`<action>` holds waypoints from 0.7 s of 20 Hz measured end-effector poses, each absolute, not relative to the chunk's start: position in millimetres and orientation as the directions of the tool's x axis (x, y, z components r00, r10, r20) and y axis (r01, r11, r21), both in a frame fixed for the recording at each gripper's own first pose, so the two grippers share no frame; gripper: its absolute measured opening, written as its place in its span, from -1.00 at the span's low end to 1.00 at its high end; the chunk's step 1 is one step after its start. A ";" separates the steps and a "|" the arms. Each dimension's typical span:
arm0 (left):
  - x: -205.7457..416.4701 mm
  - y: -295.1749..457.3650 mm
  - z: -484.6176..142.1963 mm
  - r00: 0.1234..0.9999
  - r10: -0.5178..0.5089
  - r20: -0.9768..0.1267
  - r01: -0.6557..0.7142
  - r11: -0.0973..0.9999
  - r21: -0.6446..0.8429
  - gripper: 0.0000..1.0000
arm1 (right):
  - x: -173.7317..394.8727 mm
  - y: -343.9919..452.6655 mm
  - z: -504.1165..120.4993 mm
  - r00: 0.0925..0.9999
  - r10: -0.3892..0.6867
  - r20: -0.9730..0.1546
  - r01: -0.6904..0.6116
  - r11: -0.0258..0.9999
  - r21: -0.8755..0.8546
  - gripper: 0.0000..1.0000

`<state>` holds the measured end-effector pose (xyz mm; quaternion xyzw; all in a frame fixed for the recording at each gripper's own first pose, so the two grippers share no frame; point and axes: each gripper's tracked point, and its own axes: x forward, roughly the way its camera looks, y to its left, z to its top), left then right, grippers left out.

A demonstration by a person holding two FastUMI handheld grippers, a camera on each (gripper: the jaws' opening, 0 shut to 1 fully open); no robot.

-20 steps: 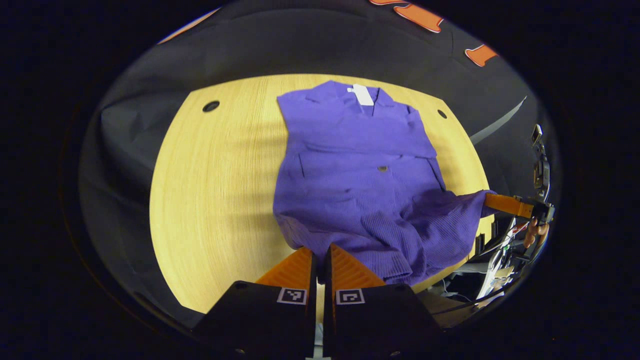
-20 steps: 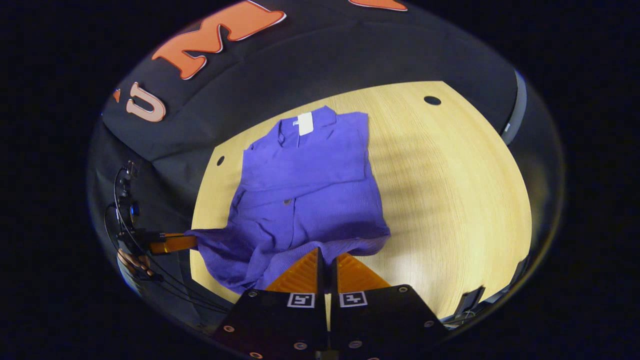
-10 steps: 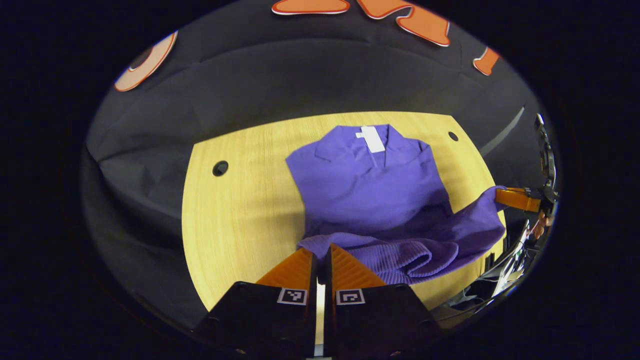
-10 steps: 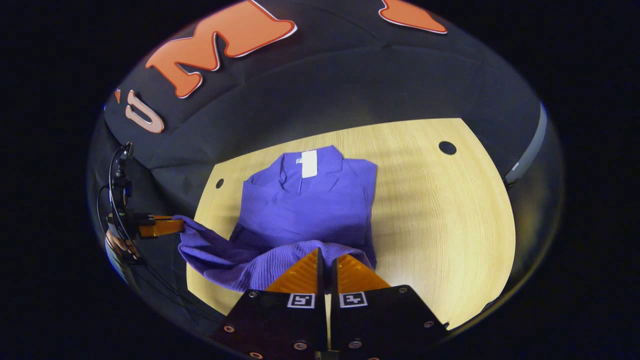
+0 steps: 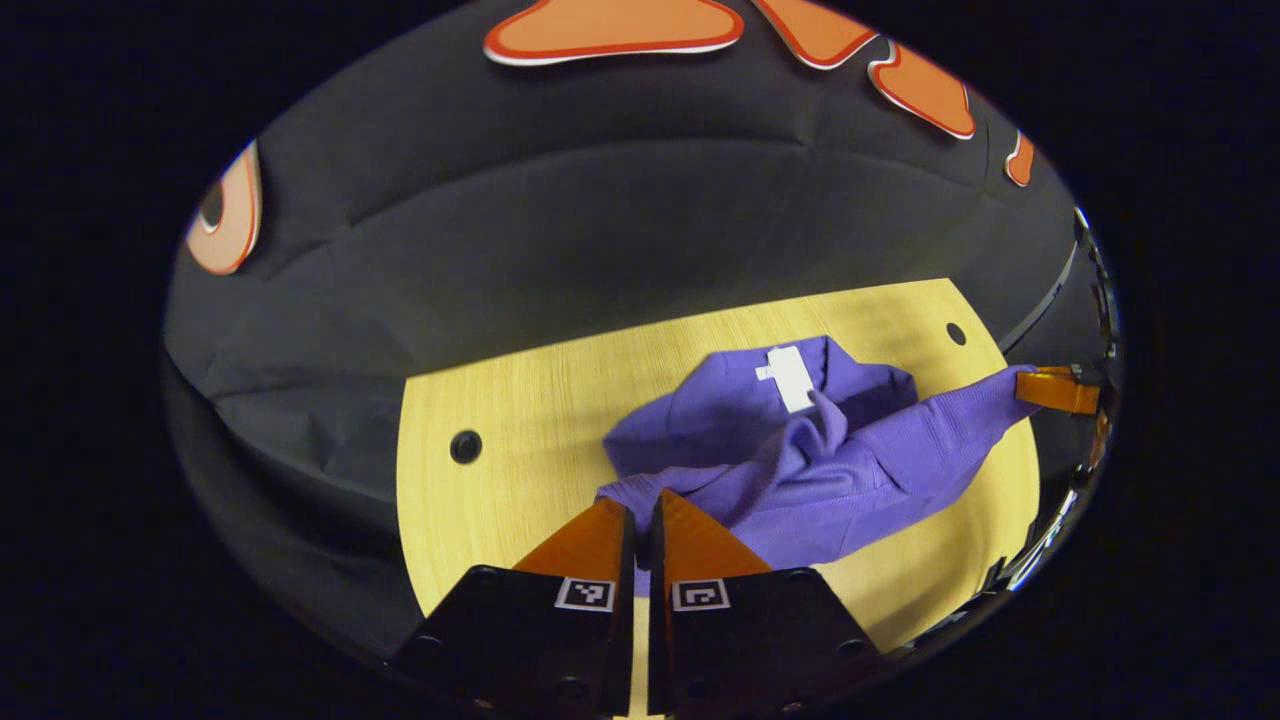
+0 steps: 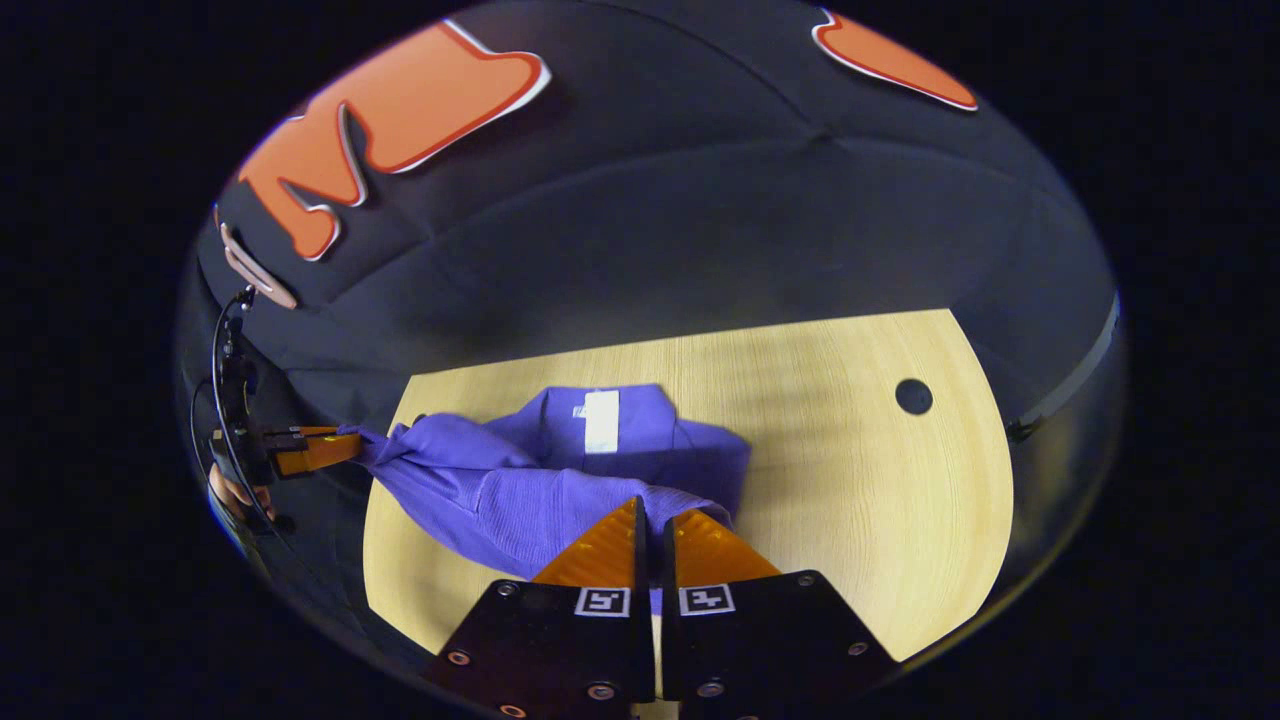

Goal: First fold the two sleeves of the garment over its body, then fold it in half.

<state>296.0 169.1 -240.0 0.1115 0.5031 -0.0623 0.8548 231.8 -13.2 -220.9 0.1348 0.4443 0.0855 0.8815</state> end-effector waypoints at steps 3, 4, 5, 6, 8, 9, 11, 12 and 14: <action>341.5 175.1 -227.7 0.643 0.090 -0.760 0.173 0.951 0.258 -0.70 | 278.4 -4.2 -217.1 0.660 0.280 -0.697 0.018 0.922 0.388 -0.82; 355.6 176.7 -215.3 0.703 0.111 -0.703 0.145 0.945 0.294 -0.65 | 286.2 -8.5 -213.5 0.680 0.273 -0.680 0.028 0.918 0.397 -0.87; 368.3 180.0 -200.0 0.758 0.129 -0.640 0.111 0.941 0.321 -0.54 | 293.8 -12.3 -213.7 0.706 0.252 -0.662 0.041 0.918 0.394 -0.72; 376.7 179.8 -182.5 0.800 0.131 -0.586 0.089 0.940 0.331 -0.61 | 298.4 -18.2 -209.6 0.728 0.237 -0.643 0.041 0.921 0.387 -0.35; 380.8 165.8 -168.5 0.838 0.140 -0.528 0.065 0.934 0.350 -0.28 | 296.7 -27.9 -206.6 0.743 0.202 -0.638 0.050 0.934 0.354 -0.12; 377.9 167.5 -159.9 0.848 0.142 -0.510 0.056 0.934 0.354 -0.37 | 294.5 -29.2 -203.8 0.748 0.193 -0.635 0.049 0.938 0.342 -0.09; 377.4 165.9 -153.1 0.867 0.137 -0.479 0.036 0.941 0.336 -0.19 | 290.6 -31.4 -197.0 0.762 0.179 -0.622 0.032 0.949 0.313 0.01; 374.7 164.4 -149.8 0.871 0.133 -0.472 0.030 0.947 0.321 -0.19 | 286.8 -34.4 -189.8 0.778 0.166 -0.606 0.023 0.956 0.292 0.08; 366.0 166.0 -137.3 0.884 0.127 -0.451 0.016 0.954 0.301 -0.11 | 270.3 -44.2 -167.8 0.806 0.150 -0.573 -0.002 0.968 0.251 0.28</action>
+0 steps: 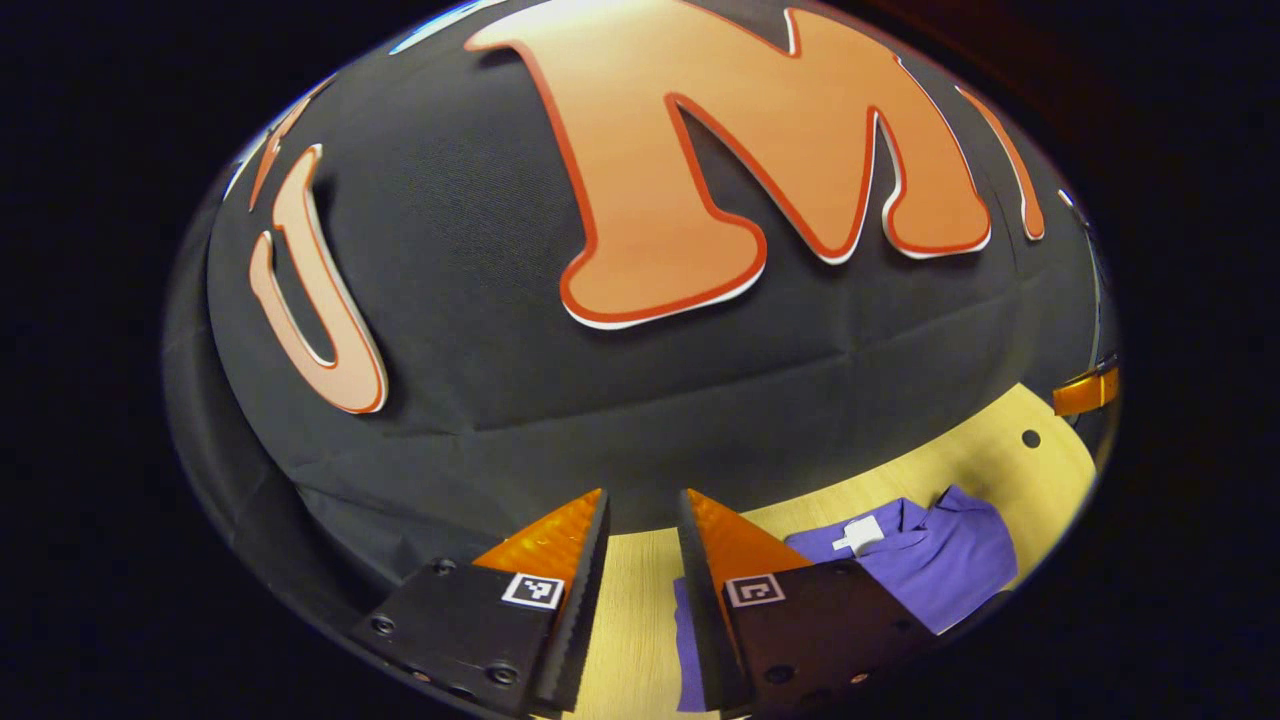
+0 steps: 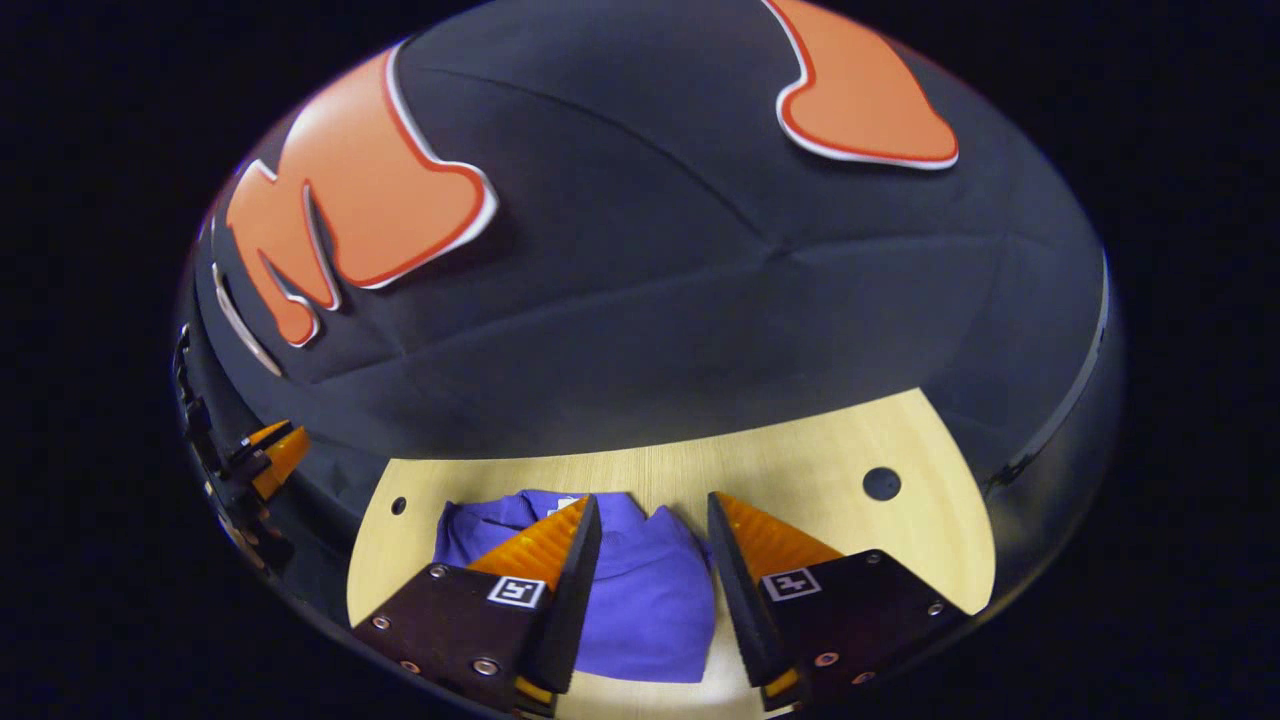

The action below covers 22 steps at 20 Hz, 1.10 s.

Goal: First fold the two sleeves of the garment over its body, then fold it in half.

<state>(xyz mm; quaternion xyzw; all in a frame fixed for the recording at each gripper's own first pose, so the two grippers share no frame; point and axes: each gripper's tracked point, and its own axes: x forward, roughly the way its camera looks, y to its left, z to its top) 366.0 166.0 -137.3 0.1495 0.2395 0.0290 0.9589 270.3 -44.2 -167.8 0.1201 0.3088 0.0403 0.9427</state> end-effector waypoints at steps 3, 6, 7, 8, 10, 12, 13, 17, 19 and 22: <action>349.8 161.6 -107.8 0.917 0.102 -0.385 0.013 0.958 0.286 0.42 | 254.7 -45.2 -137.2 0.853 0.108 -0.510 -0.016 0.983 0.181 0.66; 326.4 155.0 -76.8 0.943 0.083 -0.321 -0.001 0.969 0.248 0.94 | 235.7 -41.9 -96.8 0.904 0.076 -0.421 -0.023 0.991 0.128 0.87; 317.0 153.1 -68.0 0.949 0.075 -0.307 -0.003 0.973 0.229 0.95 | 226.4 -38.1 -82.7 0.917 0.074 -0.391 -0.027 0.992 0.123 0.89; 304.6 151.9 -58.4 0.953 0.069 -0.294 -0.008 0.979 0.206 0.95 | 216.7 -34.4 -68.5 0.930 0.068 -0.362 -0.027 0.993 0.118 0.92; 280.3 147.1 -38.8 0.964 0.050 -0.260 -0.007 0.987 0.162 0.96 | 197.4 -28.5 -39.8 0.956 0.057 -0.287 -0.029 0.994 0.102 0.91; 258.2 142.8 -20.7 0.975 0.031 -0.220 0.002 0.989 0.146 0.96 | 176.3 -20.3 -19.2 0.971 0.047 -0.234 -0.032 0.997 0.067 0.90; 247.7 143.1 -12.6 0.979 0.027 -0.200 0.002 0.990 0.144 0.95 | 164.8 -15.3 -13.4 0.973 0.049 -0.224 -0.039 0.998 0.049 0.90; 201.4 141.8 24.2 0.994 0.011 -0.112 0.006 0.989 0.145 0.94 | 122.7 -4.5 16.4 0.990 0.026 -0.135 -0.027 1.000 -0.004 0.90; 178.1 142.1 29.7 0.995 0.009 -0.100 0.005 0.990 0.141 0.94 | 101.4 5.2 20.5 0.993 0.020 -0.117 -0.021 1.000 -0.013 0.89; 147.3 145.1 33.2 0.997 0.011 -0.079 0.000 0.991 0.133 0.95 | 76.7 18.6 30.1 0.998 0.017 -0.065 -0.019 0.999 -0.031 0.90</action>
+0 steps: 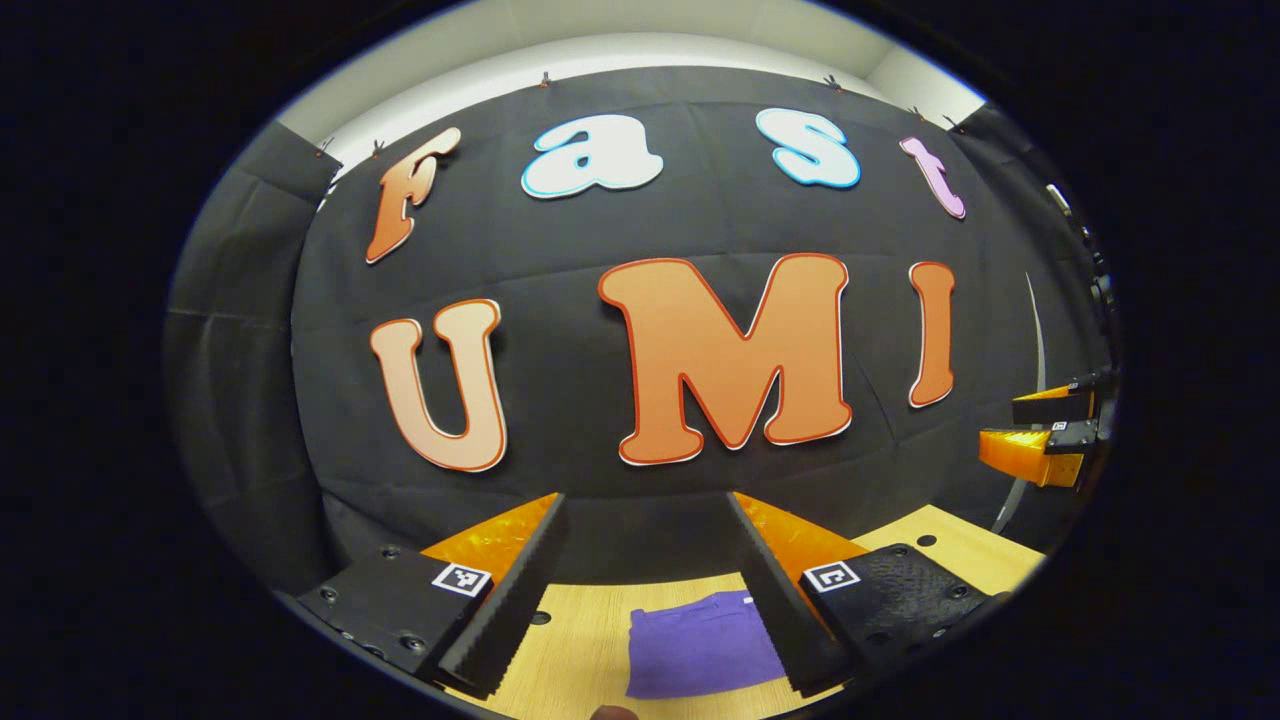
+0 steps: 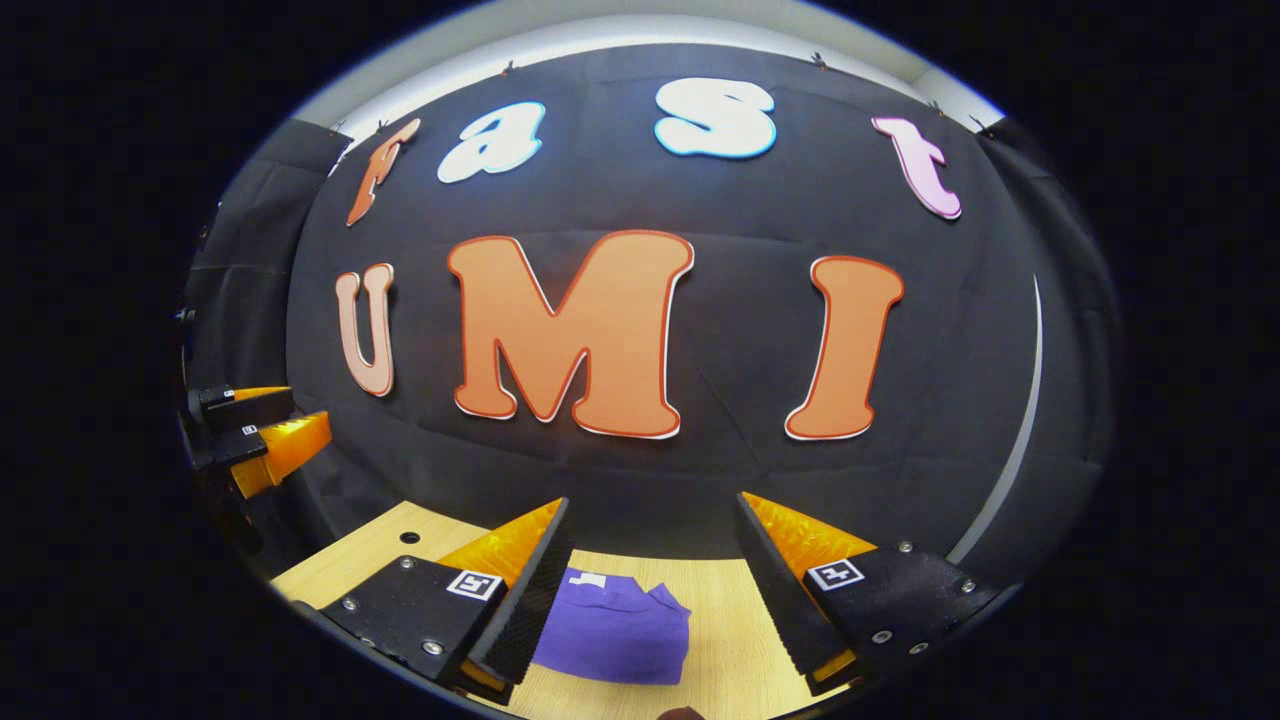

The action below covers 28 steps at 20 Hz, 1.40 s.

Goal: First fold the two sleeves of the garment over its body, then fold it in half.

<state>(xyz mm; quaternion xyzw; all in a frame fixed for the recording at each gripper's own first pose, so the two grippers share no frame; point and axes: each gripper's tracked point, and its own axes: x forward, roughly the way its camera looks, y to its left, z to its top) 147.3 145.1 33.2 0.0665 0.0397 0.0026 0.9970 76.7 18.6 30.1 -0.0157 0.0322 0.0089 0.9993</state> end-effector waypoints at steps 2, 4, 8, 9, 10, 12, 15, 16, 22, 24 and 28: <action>128.0 145.5 33.0 0.998 0.012 -0.056 -0.006 0.992 0.122 1.00 | 61.9 29.4 37.3 1.000 0.021 -0.020 -0.022 0.999 -0.036 0.90; 113.0 143.8 36.9 1.000 0.002 -0.013 -0.001 0.994 0.111 1.00 | 46.9 38.2 40.8 1.000 0.025 0.014 -0.024 0.999 -0.044 0.89; 82.7 141.7 35.0 0.999 -0.001 0.035 -0.003 0.994 0.107 0.93 | 24.7 53.1 34.8 0.999 0.035 0.035 -0.034 0.999 -0.033 0.89; 77.4 140.7 32.0 0.999 -0.007 0.041 0.002 0.994 0.112 1.00 | 18.4 55.6 31.1 0.999 0.037 0.034 -0.036 0.999 -0.029 0.90; 71.1 141.1 30.7 0.999 -0.001 0.044 -0.004 0.992 0.124 1.00 | 13.9 57.8 27.9 0.999 0.041 0.036 -0.040 0.999 -0.026 0.90; 62.2 138.1 21.9 0.999 0.000 0.042 -0.006 0.991 0.134 1.00 | 5.5 58.5 23.8 0.999 0.031 0.043 -0.030 0.999 -0.034 0.89; 51.2 138.0 11.2 0.999 -0.001 0.033 -0.003 0.993 0.122 0.93 | -4.6 56.4 24.3 0.997 0.008 0.074 -0.005 0.999 -0.048 0.90; 48.4 136.1 8.9 1.000 -0.007 0.030 0.003 0.993 0.116 0.94 | -7.5 56.2 24.8 0.996 0.004 0.083 0.000 0.998 -0.057 0.90; 41.2 135.3 2.1 1.000 0.003 0.012 -0.004 0.995 0.096 1.00 | -13.6 62.4 22.3 0.996 0.025 0.086 -0.018 0.996 -0.083 0.90; 40.6 134.5 3.0 1.000 0.004 0.017 -0.006 0.995 0.097 0.93 | -13.9 64.0 23.7 0.996 0.031 0.089 -0.022 0.995 -0.095 0.89; 38.9 135.4 3.3 1.000 0.007 0.021 -0.009 0.995 0.101 0.93 | -14.1 66.0 22.5 0.995 0.038 0.091 -0.030 0.995 -0.095 0.89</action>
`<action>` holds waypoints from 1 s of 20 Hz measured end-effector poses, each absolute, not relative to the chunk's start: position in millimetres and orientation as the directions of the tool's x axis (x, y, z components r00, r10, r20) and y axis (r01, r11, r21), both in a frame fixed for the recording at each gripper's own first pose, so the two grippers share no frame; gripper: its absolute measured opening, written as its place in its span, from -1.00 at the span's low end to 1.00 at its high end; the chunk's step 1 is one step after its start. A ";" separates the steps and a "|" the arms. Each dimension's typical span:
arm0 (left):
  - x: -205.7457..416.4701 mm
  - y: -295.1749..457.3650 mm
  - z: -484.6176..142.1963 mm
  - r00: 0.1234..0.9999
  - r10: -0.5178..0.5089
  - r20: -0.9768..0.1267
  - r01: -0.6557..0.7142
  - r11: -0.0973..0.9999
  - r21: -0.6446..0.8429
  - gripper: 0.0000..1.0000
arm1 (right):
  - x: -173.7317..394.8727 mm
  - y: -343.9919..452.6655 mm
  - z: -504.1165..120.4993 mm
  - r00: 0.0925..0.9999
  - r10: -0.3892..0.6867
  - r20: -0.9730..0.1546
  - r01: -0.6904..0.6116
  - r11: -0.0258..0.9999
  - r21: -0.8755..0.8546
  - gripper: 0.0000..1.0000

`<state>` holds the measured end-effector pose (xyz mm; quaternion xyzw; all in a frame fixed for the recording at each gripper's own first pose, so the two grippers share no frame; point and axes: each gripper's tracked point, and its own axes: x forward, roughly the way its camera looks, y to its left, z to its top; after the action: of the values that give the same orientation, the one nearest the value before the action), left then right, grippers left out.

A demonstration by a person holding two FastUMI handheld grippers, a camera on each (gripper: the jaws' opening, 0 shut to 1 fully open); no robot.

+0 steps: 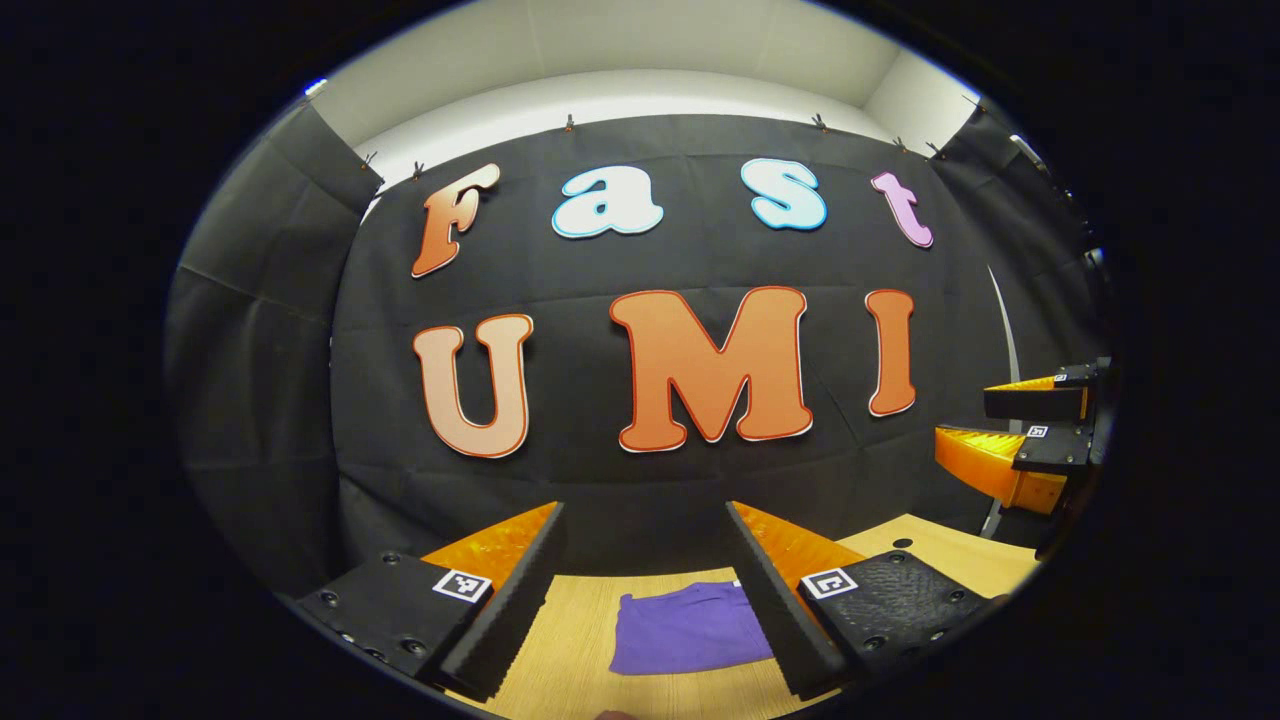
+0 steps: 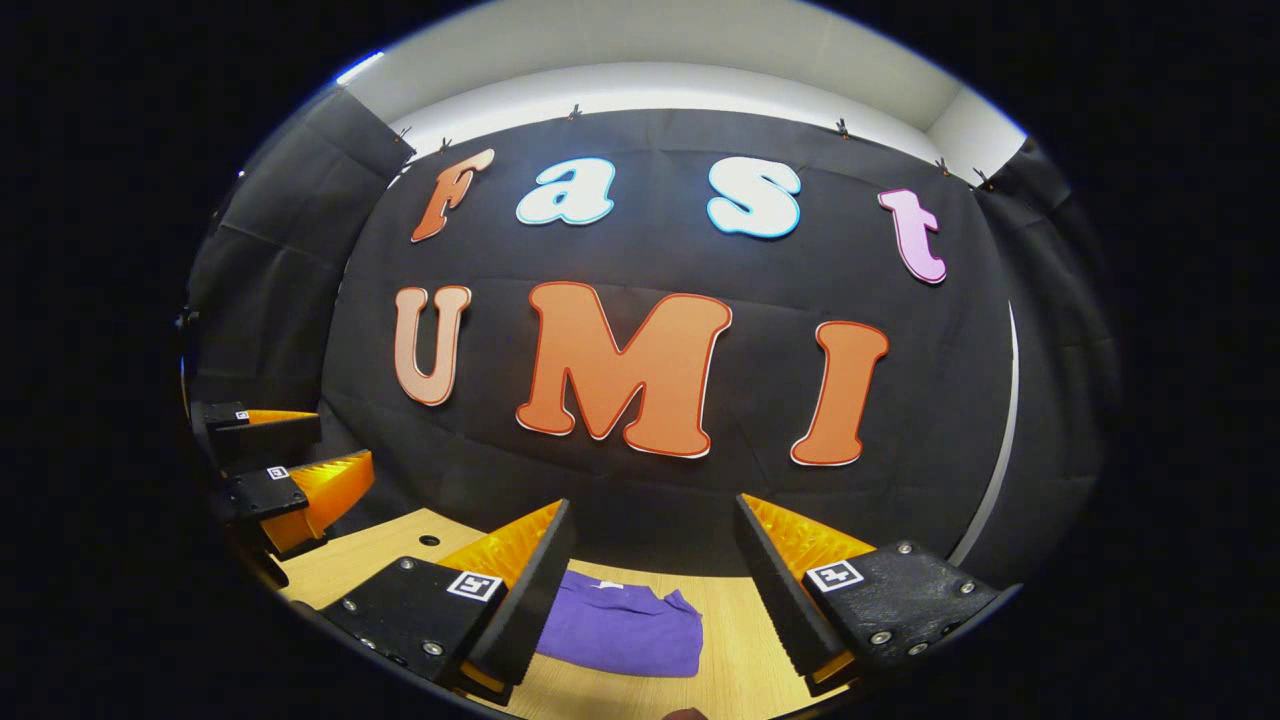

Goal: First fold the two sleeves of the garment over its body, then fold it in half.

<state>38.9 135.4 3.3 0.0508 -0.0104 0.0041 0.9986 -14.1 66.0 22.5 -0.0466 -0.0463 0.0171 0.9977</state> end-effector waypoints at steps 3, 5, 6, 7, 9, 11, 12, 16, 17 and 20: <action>36.7 136.0 6.0 0.999 0.010 0.031 -0.013 0.994 0.105 0.93 | -14.8 65.1 22.0 0.995 0.035 0.094 -0.026 0.995 -0.097 0.89; 37.2 136.5 6.8 0.999 0.016 0.041 -0.020 0.993 0.113 0.93 | -14.8 65.7 20.2 0.995 0.037 0.093 -0.028 0.995 -0.093 0.89; 36.8 137.6 7.8 0.999 0.018 0.046 -0.024 0.993 0.117 1.00 | -14.3 65.3 20.5 0.995 0.035 0.092 -0.027 0.995 -0.093 0.89; 35.1 137.0 6.2 0.999 0.021 0.046 -0.026 0.992 0.121 1.00 | -13.7 63.3 18.3 0.996 0.029 0.088 -0.021 0.995 -0.094 0.89; 33.8 136.3 1.3 0.999 0.023 0.038 -0.027 0.992 0.123 1.00 | -14.1 64.8 13.0 0.996 0.030 0.078 -0.023 0.996 -0.090 0.90; 33.7 135.4 -0.2 0.999 0.018 0.037 -0.023 0.992 0.125 0.93 | -14.9 64.3 9.2 0.997 0.031 0.067 -0.024 0.995 -0.095 0.89; 33.4 135.9 0.6 0.999 0.018 0.040 -0.023 0.991 0.130 1.00 | -14.9 63.7 8.0 0.997 0.028 0.065 -0.022 0.995 -0.097 0.90; 32.7 134.4 -1.1 0.999 0.011 0.037 -0.016 0.990 0.138 0.93 | -14.2 67.0 4.9 0.998 0.031 0.052 -0.026 0.996 -0.086 0.90; 35.1 134.2 -2.9 0.999 0.010 0.036 -0.015 0.990 0.138 1.00 | -14.3 66.9 5.1 0.998 0.030 0.052 -0.025 0.996 -0.086 0.90; 35.3 131.4 -6.9 1.000 -0.002 0.016 0.000 0.990 0.142 0.92 | -14.4 68.8 3.2 0.998 0.030 0.048 -0.026 0.995 -0.093 0.90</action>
<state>35.3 131.4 -6.9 0.0710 -0.0083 -0.0004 0.9974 -14.4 68.8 3.2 -0.0463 -0.0247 0.0141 0.9985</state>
